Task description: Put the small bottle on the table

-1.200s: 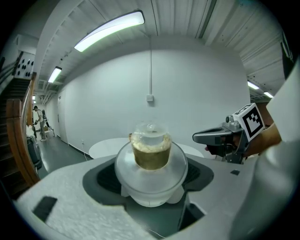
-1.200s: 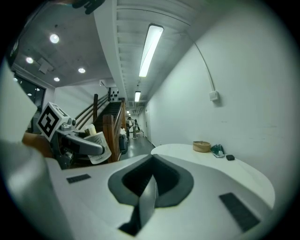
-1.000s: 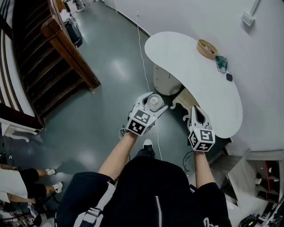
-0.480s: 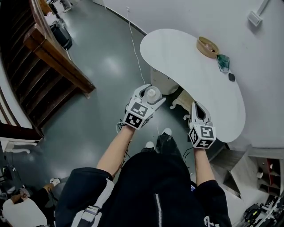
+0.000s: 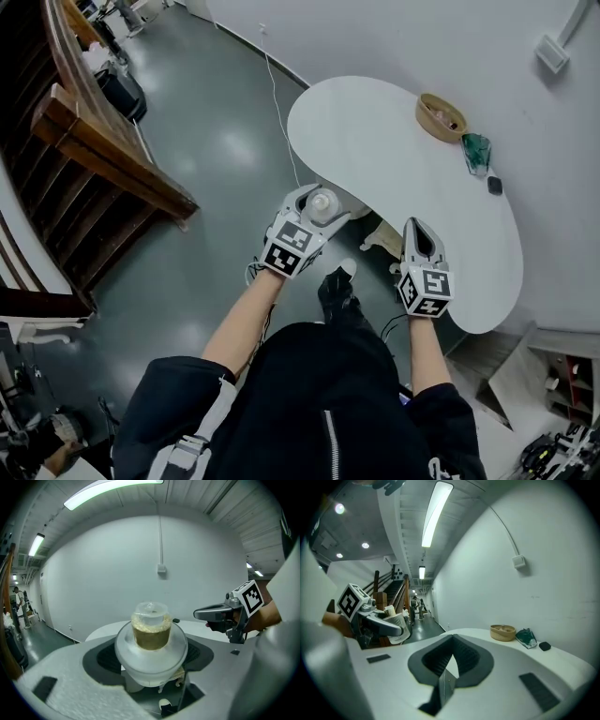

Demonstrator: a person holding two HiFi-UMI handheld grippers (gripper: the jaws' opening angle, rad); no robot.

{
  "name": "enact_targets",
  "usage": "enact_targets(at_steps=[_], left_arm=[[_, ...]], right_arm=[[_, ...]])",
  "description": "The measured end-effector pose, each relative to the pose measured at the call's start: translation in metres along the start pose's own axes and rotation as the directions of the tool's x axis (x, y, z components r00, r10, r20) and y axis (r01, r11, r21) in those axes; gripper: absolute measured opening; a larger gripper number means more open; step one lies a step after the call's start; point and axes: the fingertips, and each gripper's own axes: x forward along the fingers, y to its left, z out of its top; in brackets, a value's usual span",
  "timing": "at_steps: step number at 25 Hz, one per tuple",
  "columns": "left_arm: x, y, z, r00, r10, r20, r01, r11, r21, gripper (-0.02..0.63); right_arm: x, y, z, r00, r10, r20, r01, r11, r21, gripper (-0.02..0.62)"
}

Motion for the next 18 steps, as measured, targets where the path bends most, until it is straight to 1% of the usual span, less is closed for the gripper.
enact_targets(at_steps=[4, 10, 15, 18], left_arm=[[0.054, 0.027, 0.009, 0.999, -0.03, -0.019, 0.031, 1.0, 0.001, 0.337], [0.131, 0.067, 0.031, 0.997, -0.071, -0.04, 0.072, 0.997, 0.018, 0.337], [0.181, 0.099, 0.048, 0.995, -0.086, -0.049, 0.087, 0.996, 0.02, 0.338], [0.205, 0.114, 0.055, 0.994, -0.099, -0.056, 0.101, 0.995, 0.027, 0.339]], right_arm=[[0.053, -0.034, 0.009, 1.0, -0.007, -0.004, 0.007, 1.0, 0.014, 0.002], [0.133, -0.088, 0.035, 0.999, -0.032, -0.001, 0.032, 0.999, 0.021, 0.002], [0.181, -0.124, 0.05, 0.998, -0.055, -0.001, 0.055, 0.998, 0.032, 0.002], [0.2, -0.137, 0.054, 0.998, -0.07, -0.006, 0.07, 0.997, 0.035, 0.002]])
